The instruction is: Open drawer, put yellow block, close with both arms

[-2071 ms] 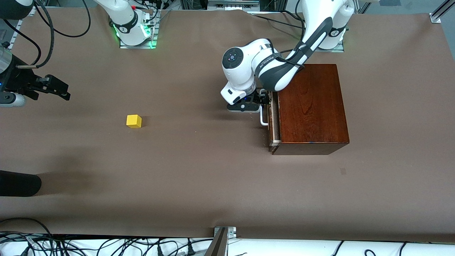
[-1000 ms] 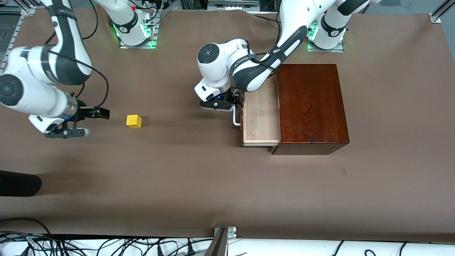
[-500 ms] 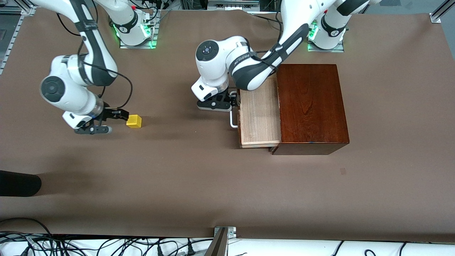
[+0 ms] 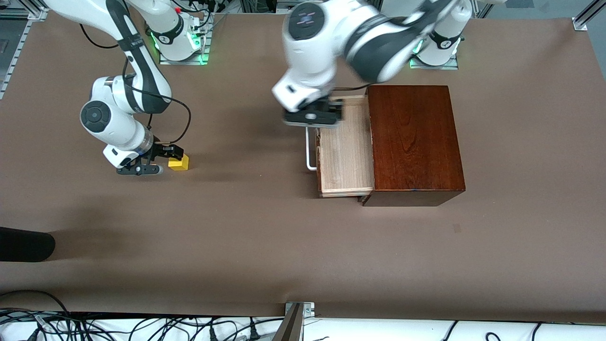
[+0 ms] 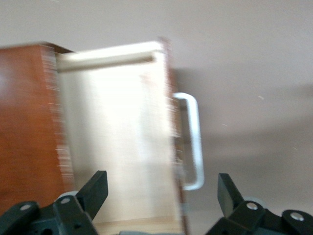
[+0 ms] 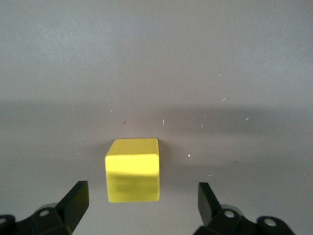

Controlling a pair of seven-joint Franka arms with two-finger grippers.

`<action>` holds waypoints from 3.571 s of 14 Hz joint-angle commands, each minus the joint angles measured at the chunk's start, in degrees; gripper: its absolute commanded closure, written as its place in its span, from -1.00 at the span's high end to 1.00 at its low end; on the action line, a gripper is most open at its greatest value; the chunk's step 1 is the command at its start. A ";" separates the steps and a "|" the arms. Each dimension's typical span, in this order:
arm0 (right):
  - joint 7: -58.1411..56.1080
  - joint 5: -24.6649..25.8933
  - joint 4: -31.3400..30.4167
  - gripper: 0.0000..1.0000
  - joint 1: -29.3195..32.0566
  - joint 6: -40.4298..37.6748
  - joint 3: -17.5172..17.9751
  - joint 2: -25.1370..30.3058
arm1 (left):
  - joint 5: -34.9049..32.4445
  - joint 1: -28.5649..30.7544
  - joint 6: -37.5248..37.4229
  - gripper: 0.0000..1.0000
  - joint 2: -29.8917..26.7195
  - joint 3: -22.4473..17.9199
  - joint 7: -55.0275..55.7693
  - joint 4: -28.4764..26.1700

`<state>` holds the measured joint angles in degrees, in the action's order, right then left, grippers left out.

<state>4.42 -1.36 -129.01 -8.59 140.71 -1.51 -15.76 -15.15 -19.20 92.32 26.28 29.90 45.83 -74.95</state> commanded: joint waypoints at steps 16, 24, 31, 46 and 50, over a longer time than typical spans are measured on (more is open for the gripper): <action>2.25 -0.57 9.35 -1.00 -0.03 -11.63 4.14 -1.64 | 13.75 17.10 10.24 1.00 -27.51 -27.95 -45.56 -23.31; 2.61 0.22 30.02 -1.00 -16.07 -30.56 9.42 -2.69 | 13.22 18.15 -1.53 1.00 -27.95 -28.23 -45.74 -20.41; 2.61 9.70 52.59 -1.00 -43.51 -38.22 9.07 -14.10 | 13.31 18.15 -1.35 1.00 -27.34 -28.23 -45.74 -20.06; -28.14 19.91 60.37 -1.00 -48.02 -30.06 8.81 -27.12 | 13.04 17.80 -1.61 1.00 -26.90 -27.53 -45.66 -18.74; -31.05 19.91 60.28 -1.00 -46.61 -28.83 8.63 -28.62 | 13.04 17.71 -1.61 1.00 -26.90 -27.53 -45.66 -18.66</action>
<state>-24.76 17.54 -70.85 -55.84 112.02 6.84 -42.89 -2.60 -1.29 91.50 -1.52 2.49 1.20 -95.52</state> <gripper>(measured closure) 0.445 0.000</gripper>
